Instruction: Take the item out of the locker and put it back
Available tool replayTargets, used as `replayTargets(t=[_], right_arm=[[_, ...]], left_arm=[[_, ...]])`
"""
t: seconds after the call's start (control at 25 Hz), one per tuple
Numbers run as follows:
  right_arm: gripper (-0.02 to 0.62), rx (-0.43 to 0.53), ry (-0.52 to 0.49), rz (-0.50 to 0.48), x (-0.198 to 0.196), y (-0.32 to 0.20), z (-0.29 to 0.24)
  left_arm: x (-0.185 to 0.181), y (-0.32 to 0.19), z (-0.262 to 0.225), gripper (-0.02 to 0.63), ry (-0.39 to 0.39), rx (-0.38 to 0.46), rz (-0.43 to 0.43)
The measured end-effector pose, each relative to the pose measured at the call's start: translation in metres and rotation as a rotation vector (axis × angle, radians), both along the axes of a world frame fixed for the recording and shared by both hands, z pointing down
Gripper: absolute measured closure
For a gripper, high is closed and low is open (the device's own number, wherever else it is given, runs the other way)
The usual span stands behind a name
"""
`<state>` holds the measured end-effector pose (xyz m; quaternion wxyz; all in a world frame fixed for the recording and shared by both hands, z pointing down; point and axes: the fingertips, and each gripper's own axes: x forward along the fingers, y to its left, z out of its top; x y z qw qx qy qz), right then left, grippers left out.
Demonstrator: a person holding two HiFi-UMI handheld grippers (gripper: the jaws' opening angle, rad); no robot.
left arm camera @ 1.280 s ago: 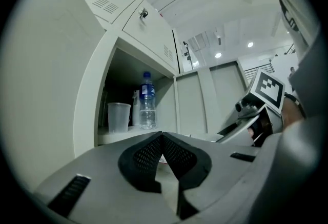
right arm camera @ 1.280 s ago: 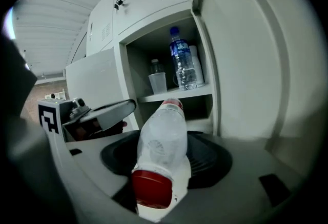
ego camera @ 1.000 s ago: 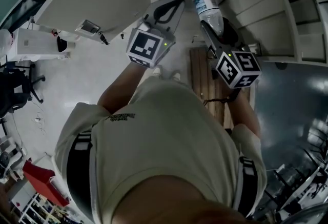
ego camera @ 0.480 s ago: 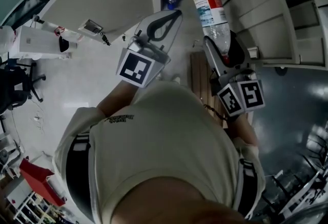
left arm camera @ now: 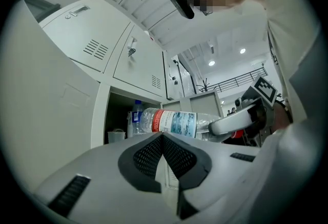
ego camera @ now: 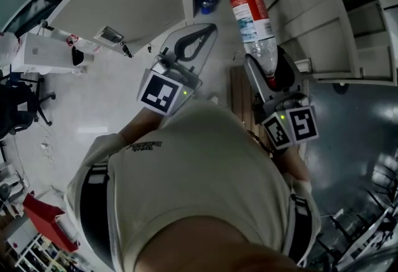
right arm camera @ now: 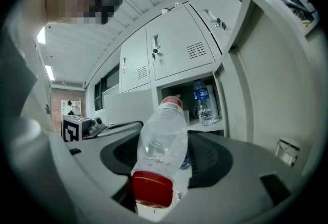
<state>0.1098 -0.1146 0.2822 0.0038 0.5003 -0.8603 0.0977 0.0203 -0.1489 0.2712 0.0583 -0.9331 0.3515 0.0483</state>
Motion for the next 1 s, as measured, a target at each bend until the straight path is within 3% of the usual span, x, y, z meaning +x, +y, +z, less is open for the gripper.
replayTargets(t=[0.52,1.0], right_arm=[[0.321,-0.021,-0.016,-0.007,-0.002,0.0,0.005],[0.319,-0.048,-0.023,-0.009,-0.003,0.002,0.014]], left_arm=[[0.006,0.005,0.001,0.6,-0.017,0.008,0.023],[0.0,0.004,0.002,0.598,0.015,0.003,0.0]])
